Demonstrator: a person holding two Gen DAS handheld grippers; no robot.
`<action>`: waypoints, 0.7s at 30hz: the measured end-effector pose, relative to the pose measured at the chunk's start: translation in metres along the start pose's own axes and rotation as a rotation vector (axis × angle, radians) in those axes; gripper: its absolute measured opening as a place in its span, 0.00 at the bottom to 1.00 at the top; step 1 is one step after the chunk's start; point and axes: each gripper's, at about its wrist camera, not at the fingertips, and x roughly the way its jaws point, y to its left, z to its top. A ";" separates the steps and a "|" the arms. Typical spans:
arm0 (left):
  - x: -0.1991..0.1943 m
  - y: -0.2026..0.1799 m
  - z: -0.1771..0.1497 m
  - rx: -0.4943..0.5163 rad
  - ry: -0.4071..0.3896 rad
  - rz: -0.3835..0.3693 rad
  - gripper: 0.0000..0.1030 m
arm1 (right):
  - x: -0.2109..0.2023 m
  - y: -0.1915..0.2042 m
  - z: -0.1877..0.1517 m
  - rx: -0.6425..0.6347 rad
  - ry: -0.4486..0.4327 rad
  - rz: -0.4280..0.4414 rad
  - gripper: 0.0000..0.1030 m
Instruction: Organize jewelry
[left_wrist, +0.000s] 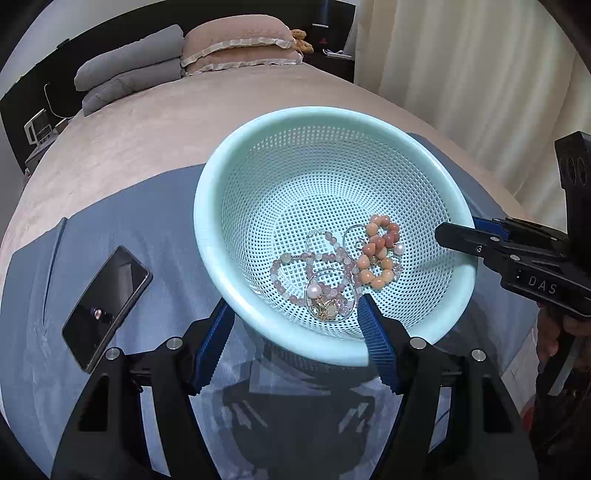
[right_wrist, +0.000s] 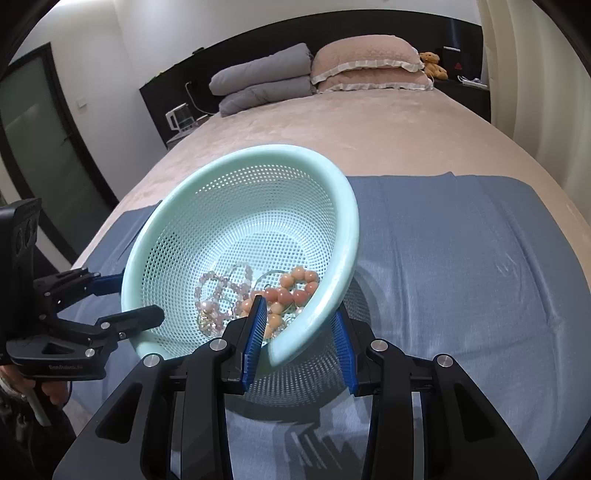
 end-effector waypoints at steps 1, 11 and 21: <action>-0.003 -0.001 -0.005 -0.003 0.002 0.000 0.67 | -0.002 0.003 -0.005 0.000 0.007 0.000 0.32; 0.006 0.002 -0.054 -0.052 0.070 -0.015 0.67 | 0.007 0.012 -0.046 0.013 0.087 -0.004 0.32; 0.008 -0.008 -0.067 0.063 -0.026 0.103 0.88 | 0.015 0.016 -0.060 -0.020 0.088 -0.015 0.52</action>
